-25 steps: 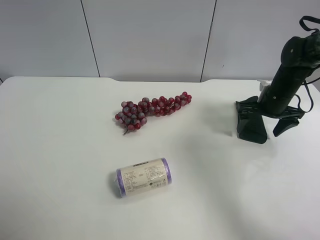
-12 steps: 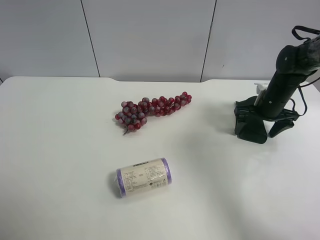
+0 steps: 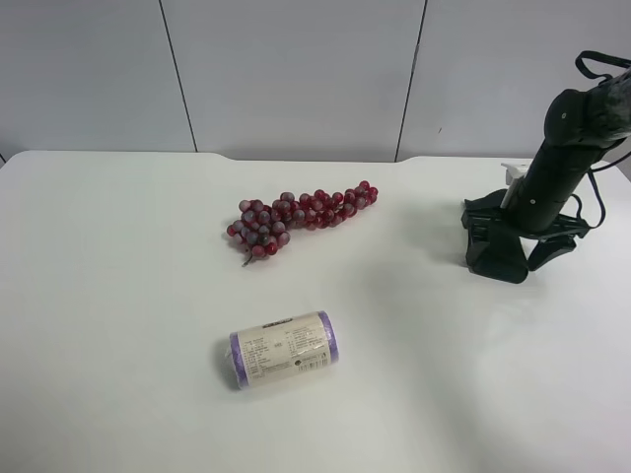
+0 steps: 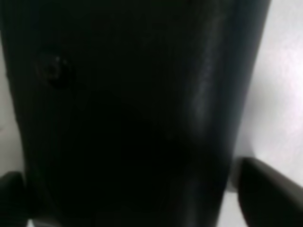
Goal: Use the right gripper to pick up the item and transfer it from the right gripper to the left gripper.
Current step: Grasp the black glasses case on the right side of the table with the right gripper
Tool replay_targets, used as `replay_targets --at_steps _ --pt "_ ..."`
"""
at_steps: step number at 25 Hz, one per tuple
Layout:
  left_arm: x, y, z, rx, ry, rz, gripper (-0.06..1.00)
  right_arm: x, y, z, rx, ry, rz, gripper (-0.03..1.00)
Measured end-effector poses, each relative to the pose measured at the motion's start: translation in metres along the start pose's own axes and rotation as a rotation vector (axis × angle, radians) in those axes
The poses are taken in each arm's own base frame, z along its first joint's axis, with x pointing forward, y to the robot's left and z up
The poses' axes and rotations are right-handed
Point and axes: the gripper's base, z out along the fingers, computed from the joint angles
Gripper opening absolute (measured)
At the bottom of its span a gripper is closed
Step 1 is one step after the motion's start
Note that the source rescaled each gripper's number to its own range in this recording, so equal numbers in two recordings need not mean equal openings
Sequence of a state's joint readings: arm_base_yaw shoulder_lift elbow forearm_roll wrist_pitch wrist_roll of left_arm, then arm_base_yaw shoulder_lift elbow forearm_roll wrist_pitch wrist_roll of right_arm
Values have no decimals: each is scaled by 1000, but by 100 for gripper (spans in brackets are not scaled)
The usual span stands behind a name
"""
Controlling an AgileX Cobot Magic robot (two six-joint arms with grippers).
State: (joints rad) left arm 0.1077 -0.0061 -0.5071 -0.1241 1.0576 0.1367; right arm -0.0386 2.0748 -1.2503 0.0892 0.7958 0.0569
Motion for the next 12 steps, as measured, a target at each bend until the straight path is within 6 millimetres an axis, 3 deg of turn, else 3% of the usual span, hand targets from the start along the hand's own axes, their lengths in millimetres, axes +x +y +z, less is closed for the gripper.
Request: replay_targets --at_steps 6,12 --pt "0 0 0 0 0 0 100 0 0 -1 0 3 0 21" --pt "0 0 0 0 0 0 100 -1 0 -1 0 2 0 18"
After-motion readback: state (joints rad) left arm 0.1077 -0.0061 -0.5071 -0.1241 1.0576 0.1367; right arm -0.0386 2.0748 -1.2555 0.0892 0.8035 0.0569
